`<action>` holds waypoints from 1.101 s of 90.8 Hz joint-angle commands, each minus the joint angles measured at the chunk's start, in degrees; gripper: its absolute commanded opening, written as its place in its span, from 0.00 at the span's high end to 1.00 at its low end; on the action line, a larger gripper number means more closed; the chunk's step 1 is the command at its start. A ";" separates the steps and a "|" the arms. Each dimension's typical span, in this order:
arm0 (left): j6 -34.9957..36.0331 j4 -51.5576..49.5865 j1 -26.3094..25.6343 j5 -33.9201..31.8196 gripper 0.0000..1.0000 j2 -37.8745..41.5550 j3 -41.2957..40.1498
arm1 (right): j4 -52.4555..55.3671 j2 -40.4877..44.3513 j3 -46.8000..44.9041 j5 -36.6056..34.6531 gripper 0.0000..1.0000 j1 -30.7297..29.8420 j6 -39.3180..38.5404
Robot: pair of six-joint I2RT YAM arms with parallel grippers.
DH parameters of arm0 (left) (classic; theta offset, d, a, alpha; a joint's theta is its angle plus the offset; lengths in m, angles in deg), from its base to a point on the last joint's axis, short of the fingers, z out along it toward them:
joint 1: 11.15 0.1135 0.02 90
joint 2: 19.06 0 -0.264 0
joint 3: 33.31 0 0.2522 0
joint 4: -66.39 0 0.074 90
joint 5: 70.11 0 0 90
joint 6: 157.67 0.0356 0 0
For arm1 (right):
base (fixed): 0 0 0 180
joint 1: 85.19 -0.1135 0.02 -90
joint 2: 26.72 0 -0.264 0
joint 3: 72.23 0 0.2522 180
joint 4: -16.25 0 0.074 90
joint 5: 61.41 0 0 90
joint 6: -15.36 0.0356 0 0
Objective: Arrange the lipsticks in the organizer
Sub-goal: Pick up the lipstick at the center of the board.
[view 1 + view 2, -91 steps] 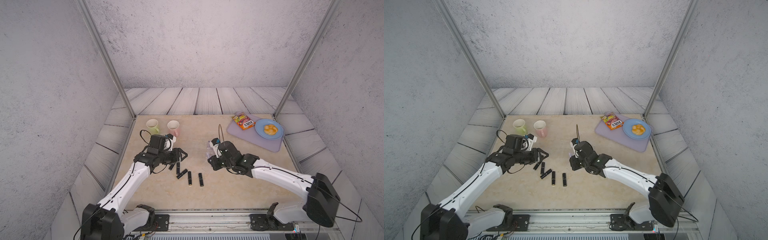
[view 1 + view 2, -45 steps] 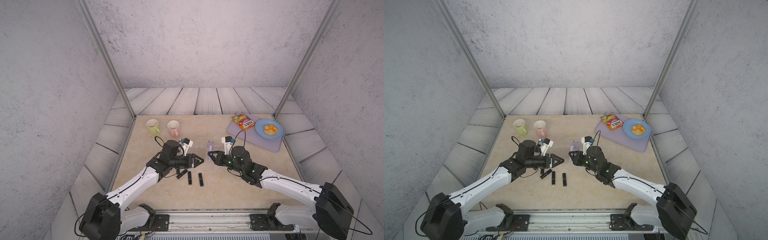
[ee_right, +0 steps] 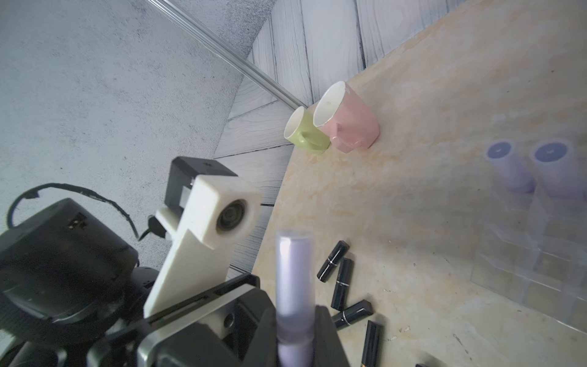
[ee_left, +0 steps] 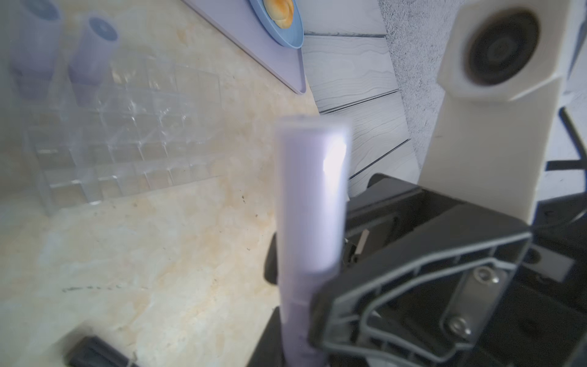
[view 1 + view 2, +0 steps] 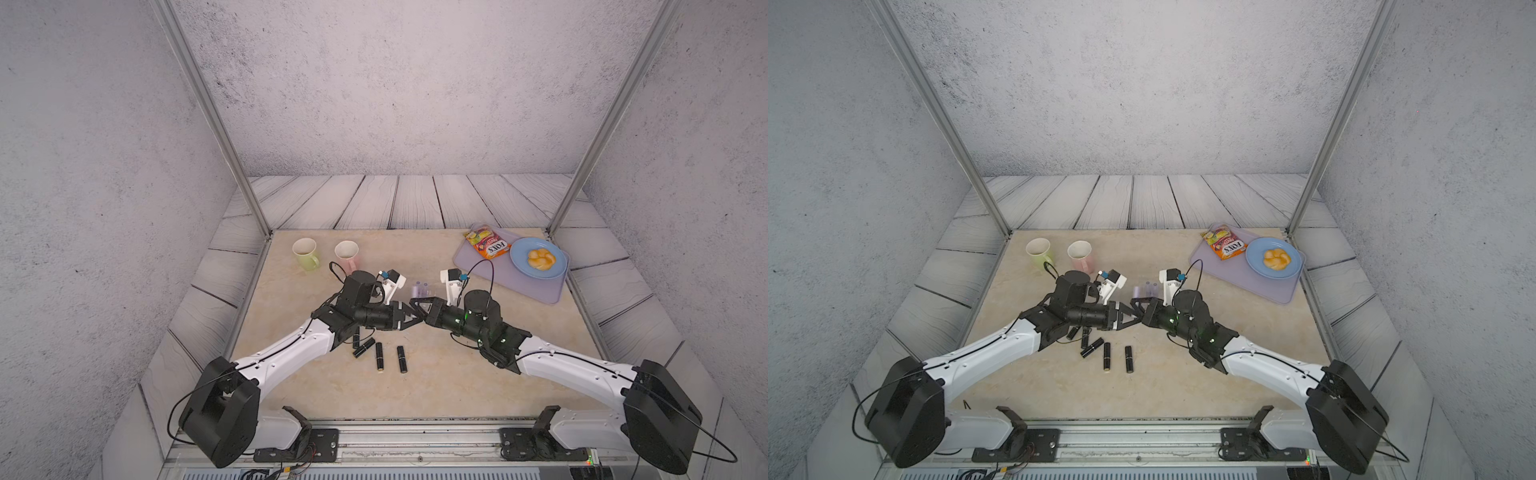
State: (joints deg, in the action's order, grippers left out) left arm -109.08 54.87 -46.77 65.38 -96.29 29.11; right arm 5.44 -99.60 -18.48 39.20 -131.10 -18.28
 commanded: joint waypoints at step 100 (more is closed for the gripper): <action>24.98 -22.40 -4.61 -13.75 1.00 -0.39 7.79 | 30.06 -7.71 17.94 13.15 0.70 5.86 -1.50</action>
State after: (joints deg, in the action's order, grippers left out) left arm -86.54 33.26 -50.11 51.05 -96.05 34.73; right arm 34.96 -106.40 -1.54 51.81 -124.93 -19.96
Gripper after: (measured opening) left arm 0.190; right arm 0.303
